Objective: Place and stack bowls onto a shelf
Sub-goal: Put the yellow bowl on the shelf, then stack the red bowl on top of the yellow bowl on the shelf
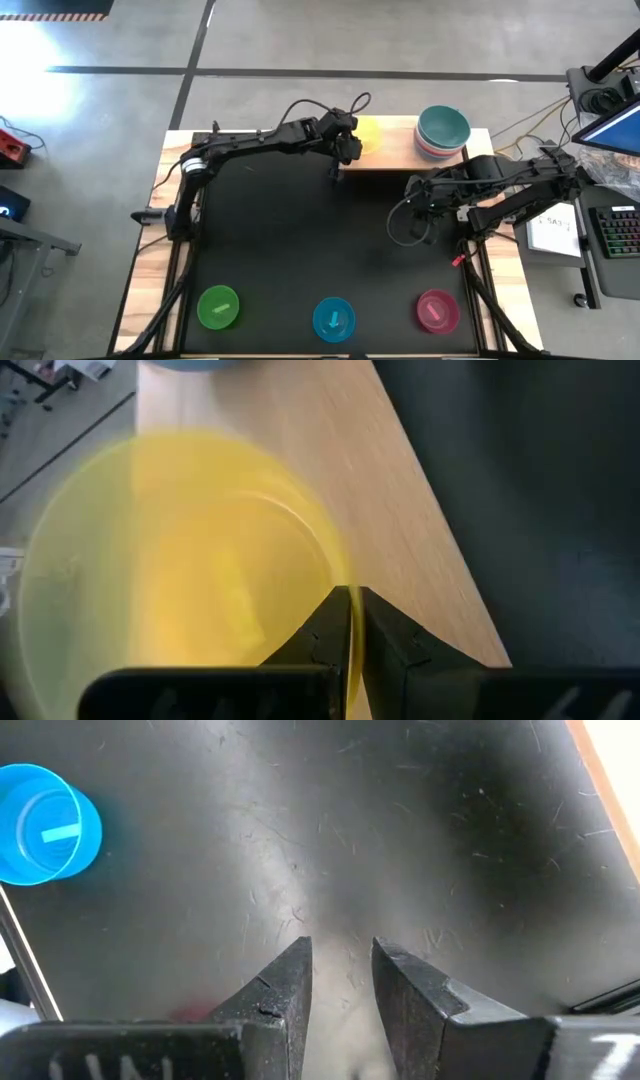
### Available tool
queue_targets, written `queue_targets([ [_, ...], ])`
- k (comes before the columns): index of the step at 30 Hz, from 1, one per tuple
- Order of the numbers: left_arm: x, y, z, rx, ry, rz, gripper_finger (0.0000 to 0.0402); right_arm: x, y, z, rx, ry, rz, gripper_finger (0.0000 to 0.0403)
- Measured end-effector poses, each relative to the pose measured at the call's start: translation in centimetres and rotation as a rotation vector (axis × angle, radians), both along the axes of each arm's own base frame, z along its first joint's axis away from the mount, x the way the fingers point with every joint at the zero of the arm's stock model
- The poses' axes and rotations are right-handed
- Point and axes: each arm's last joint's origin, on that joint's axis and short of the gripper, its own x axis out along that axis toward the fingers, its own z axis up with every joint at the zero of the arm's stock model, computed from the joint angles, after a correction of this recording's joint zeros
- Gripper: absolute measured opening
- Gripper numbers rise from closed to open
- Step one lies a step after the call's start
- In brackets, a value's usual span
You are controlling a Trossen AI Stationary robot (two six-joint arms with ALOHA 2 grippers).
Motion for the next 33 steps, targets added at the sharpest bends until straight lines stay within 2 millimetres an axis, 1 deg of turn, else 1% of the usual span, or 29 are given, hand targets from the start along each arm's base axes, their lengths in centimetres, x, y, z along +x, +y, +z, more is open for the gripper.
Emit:
queue_targets([
  [1,0.2,0.1,-0.2,0.001,0.004,-0.003,0.0000,0.1,0.0,0.0,0.000,0.002,0.000,0.0095],
  [4,0.7,0.3,-0.1,0.001,-0.004,0.000,0.0000,0.1,0.0,-0.1,-0.001,0.004,0.000,0.0095],
  [8,1.1,0.5,0.8,-0.032,-0.002,0.026,0.0002,0.1,0.0,-0.1,0.000,0.004,-0.001,0.0095],
  [13,1.6,0.7,2.9,-0.068,-0.008,0.057,0.0028,0.1,0.0,-0.1,0.000,0.004,0.000,0.0095],
  [16,1.9,0.8,3.4,-0.077,0.009,0.060,0.0048,0.1,0.0,-0.1,0.000,0.004,-0.001,0.0095],
  [19,2.2,0.9,3.4,-0.083,0.023,0.061,0.0068,0.1,0.0,-0.1,0.003,0.004,-0.008,0.0095],
  [22,2.8,1.1,2.3,-0.092,0.052,0.063,0.0081,0.1,0.0,-0.1,0.003,0.005,-0.009,0.0095],
  [25,3.1,1.2,1.7,-0.096,0.074,0.060,0.0086,0.1,0.0,-0.1,0.003,0.005,-0.009,0.0095],
  [31,3.0,1.1,2.5,-0.092,0.065,0.058,0.0087,0.1,0.0,-0.2,0.002,0.009,-0.008,0.0095],
  [33,2.7,0.9,3.3,-0.121,0.066,0.051,0.0087,0.1,0.0,-0.2,0.001,0.010,-0.008,0.0095],
])
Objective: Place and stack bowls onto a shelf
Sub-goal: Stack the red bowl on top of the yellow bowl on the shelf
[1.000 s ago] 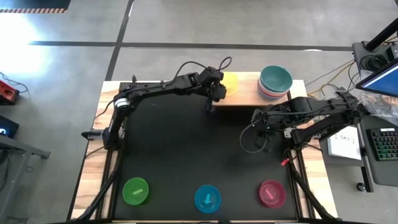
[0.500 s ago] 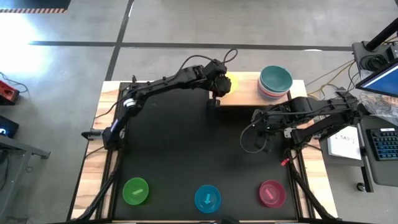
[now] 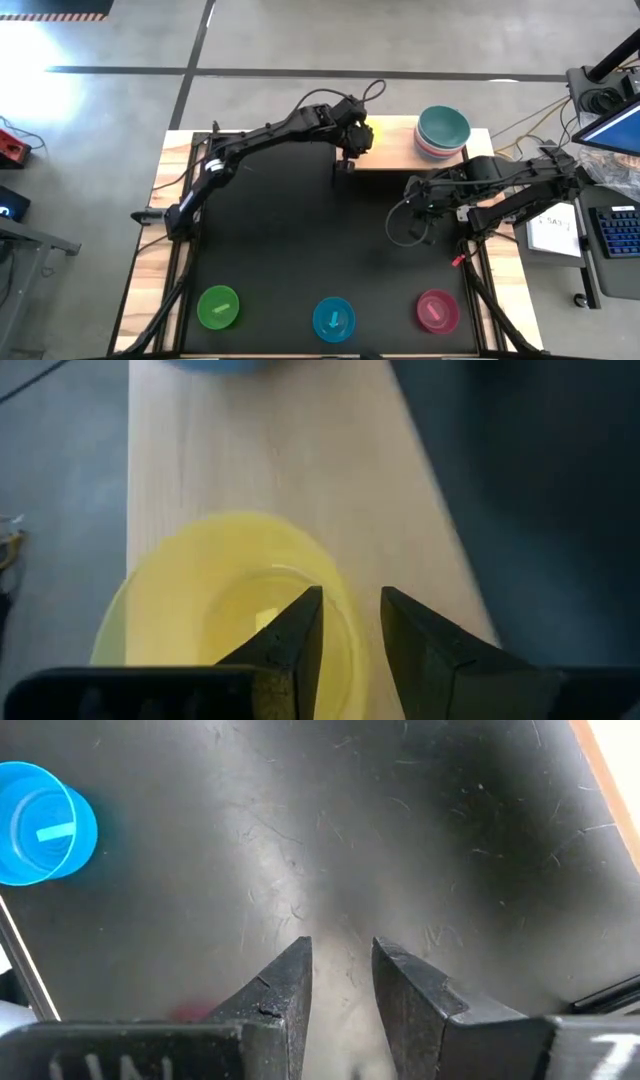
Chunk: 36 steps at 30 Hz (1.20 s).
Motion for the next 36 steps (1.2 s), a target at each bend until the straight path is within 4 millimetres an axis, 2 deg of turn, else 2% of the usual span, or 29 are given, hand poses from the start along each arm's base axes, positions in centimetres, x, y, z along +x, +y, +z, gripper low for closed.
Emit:
queue_targets([
  [5,-0.8,-0.8,1.8,-0.120,-0.045,-0.074,0.0087,0.0,0.0,-0.5,-0.003,0.018,0.000,0.0095],
  [11,-1.8,-1.5,3.3,-0.186,-0.039,-0.046,0.0087,0.0,0.0,-2.4,0.021,0.088,-0.076,0.0095],
  [18,-3.1,-4.7,4.1,-0.413,0.057,-0.054,0.0087,-0.5,1.3,-5.4,0.147,0.226,-0.224,0.0095],
  [26,-3.7,-9.3,3.8,-0.398,0.217,-0.204,0.0087,-1.4,5.1,-8.5,0.209,0.268,-0.430,0.0095],
  [32,-4.0,-11.0,3.6,-0.395,0.281,-0.261,0.0087,-0.6,9.3,-10.9,0.418,0.111,-0.478,0.0095],
  [36,-4.2,-11.9,3.5,-0.445,0.312,-0.299,0.0087,-0.9,11.6,-12.7,0.417,0.148,-0.573,0.0095],
])
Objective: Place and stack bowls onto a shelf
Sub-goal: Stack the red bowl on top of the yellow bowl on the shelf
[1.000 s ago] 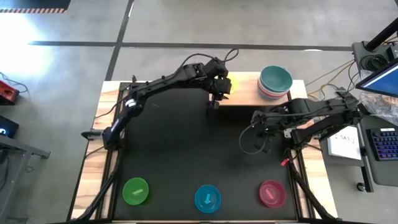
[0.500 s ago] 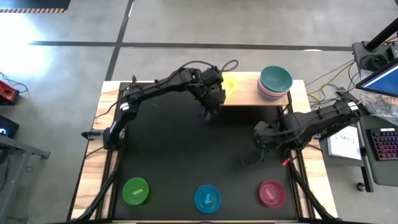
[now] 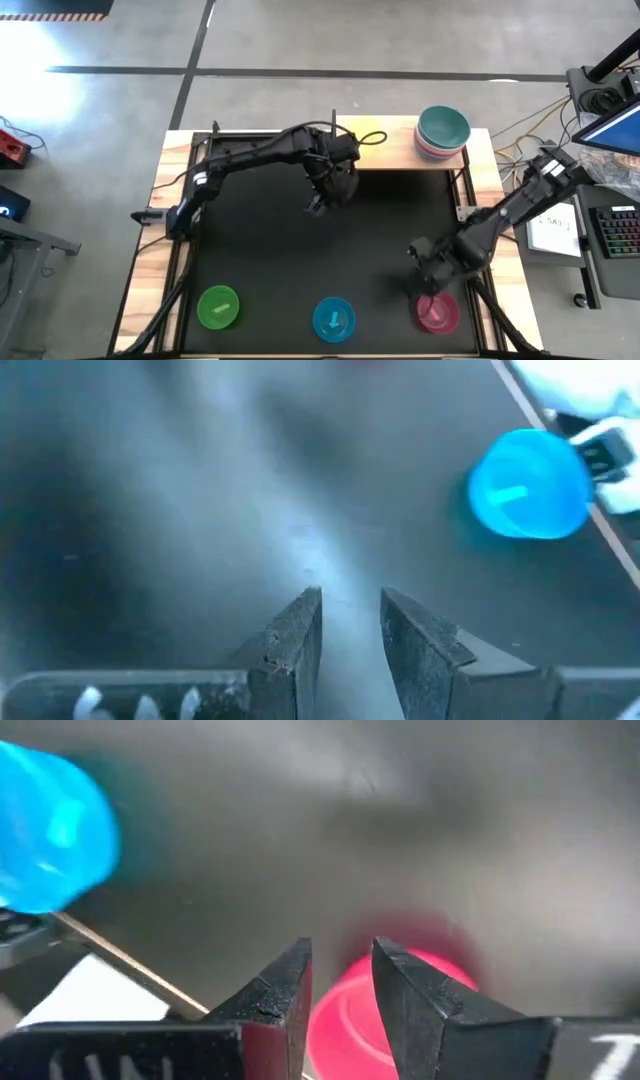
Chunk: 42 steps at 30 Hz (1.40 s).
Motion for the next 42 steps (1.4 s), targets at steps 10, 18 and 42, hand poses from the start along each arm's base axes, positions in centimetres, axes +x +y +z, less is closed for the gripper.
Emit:
queue_targets([
  [10,0.0,-3.9,-0.1,-0.044,0.028,-0.101,0.0087,1.1,6.5,-1.4,0.021,0.106,0.028,0.0095],
  [18,-1.7,-7.9,1.3,0.049,0.071,-0.163,0.0087,2.7,9.6,-3.7,0.020,0.244,0.065,0.0095],
  [42,-11.6,-10.2,9.0,0.150,-0.023,0.036,0.0087,2.6,9.8,-6.6,-0.063,0.320,0.151,0.0077],
])
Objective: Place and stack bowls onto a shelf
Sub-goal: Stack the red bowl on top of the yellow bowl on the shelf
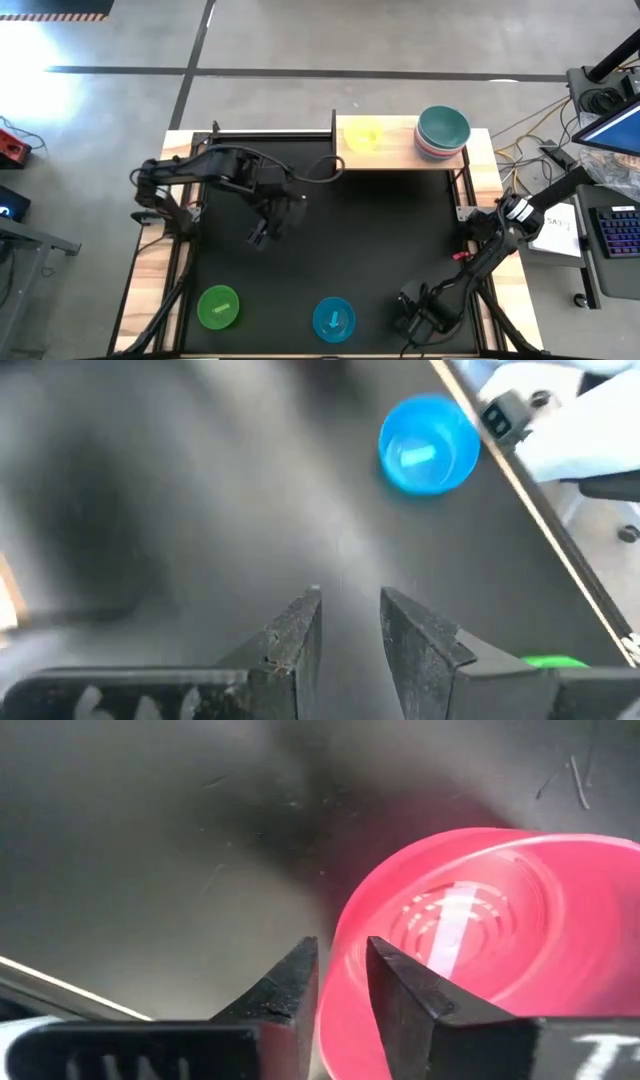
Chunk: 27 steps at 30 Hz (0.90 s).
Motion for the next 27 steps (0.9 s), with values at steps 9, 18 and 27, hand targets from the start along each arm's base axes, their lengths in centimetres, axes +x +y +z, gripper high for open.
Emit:
queue_targets([
  [9,-5.5,0.9,-3.3,-0.025,0.001,0.211,0.0087,-0.3,-0.3,-0.4,0.006,0.006,0.073,0.0011],
  [18,-10.9,1.7,-8.4,-0.195,-0.029,0.488,0.0087,0.6,-0.6,2.3,0.082,-0.090,0.191,0.0008],
  [27,-10.1,1.8,-15.1,-0.236,-0.001,0.575,0.0087,3.6,-4.6,6.0,-0.045,-0.179,0.360,0.0008],
])
